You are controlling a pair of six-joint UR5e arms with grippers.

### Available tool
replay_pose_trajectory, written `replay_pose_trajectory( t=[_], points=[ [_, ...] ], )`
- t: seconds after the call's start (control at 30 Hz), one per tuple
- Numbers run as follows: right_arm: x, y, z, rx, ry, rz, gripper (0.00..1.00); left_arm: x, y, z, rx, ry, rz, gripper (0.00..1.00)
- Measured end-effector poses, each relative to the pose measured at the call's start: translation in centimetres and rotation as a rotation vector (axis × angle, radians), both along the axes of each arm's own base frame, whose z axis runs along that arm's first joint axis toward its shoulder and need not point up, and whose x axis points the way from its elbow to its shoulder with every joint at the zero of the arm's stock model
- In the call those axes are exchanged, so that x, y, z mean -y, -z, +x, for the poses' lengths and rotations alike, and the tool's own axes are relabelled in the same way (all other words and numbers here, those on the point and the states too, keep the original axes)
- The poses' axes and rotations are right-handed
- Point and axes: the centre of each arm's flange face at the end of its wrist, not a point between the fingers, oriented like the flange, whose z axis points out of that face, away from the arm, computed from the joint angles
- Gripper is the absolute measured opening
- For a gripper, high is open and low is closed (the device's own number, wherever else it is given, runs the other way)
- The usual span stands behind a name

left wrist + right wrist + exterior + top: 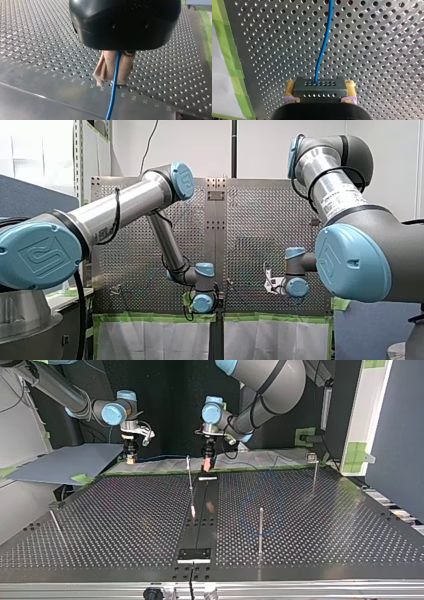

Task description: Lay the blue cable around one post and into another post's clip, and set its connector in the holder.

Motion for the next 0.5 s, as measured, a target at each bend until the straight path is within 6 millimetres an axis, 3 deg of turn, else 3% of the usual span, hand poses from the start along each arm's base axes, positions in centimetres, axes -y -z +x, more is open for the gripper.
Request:
replay_pose_trajectory(
  t=[0.5],
  points=[
    [0.87,-0.21,-0.68,0.005,0.014,-0.038,0.00,0.30,0.49,0.08,0.006,-0.023,0.120,0.05]
  ],
)
